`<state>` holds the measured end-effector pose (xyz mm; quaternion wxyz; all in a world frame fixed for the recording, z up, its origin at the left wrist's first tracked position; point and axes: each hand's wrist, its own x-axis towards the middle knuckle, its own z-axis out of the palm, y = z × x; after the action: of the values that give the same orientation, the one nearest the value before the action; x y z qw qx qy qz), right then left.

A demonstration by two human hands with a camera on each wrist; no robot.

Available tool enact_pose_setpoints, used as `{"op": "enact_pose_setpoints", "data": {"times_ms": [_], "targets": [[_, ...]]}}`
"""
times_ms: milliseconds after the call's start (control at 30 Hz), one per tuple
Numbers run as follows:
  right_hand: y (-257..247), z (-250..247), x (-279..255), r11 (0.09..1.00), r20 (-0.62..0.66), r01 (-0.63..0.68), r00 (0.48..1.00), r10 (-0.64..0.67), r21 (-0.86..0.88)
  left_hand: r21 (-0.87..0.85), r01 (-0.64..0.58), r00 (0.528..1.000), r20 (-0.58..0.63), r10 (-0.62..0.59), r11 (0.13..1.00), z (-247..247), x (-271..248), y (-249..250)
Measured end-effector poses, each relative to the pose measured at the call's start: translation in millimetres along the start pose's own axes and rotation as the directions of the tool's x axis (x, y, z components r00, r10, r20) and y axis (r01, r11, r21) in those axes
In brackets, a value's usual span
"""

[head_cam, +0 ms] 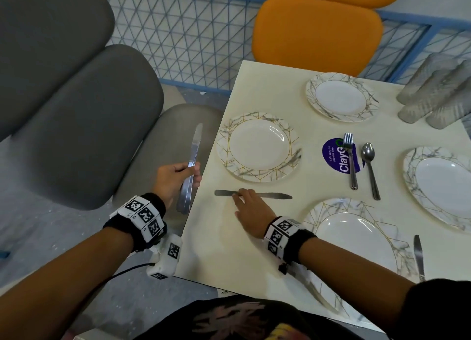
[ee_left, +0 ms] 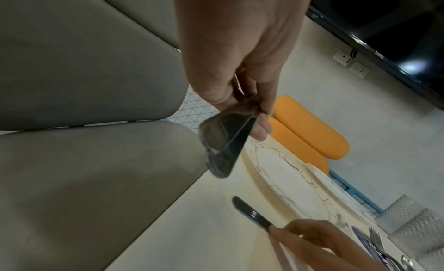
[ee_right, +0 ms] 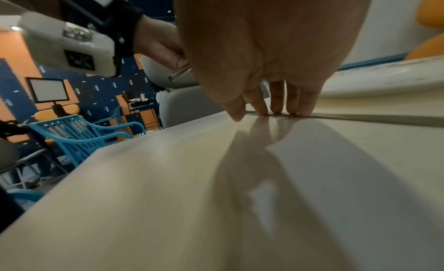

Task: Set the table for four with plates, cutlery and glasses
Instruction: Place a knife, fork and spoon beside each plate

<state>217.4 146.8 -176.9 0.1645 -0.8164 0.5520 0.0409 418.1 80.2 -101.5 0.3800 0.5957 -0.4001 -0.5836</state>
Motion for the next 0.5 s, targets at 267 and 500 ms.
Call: {"op": "enact_pose_setpoints", "data": {"times_ms": [267, 500], "targets": [[-17.4, -5.0, 27.6, 0.998, -0.03, -0.069, 0.997, 0.068, -0.011, 0.053, 0.011, 0.999, -0.04, -0.009, 0.999, -12.1, -1.4, 0.6], [-22.0, -4.5, 35.5, 0.996, -0.071, -0.09, 0.993, 0.089, -0.005, 0.052, -0.004, 0.999, -0.044, 0.006, 0.999, -15.2, -3.1, 1.6]]}}
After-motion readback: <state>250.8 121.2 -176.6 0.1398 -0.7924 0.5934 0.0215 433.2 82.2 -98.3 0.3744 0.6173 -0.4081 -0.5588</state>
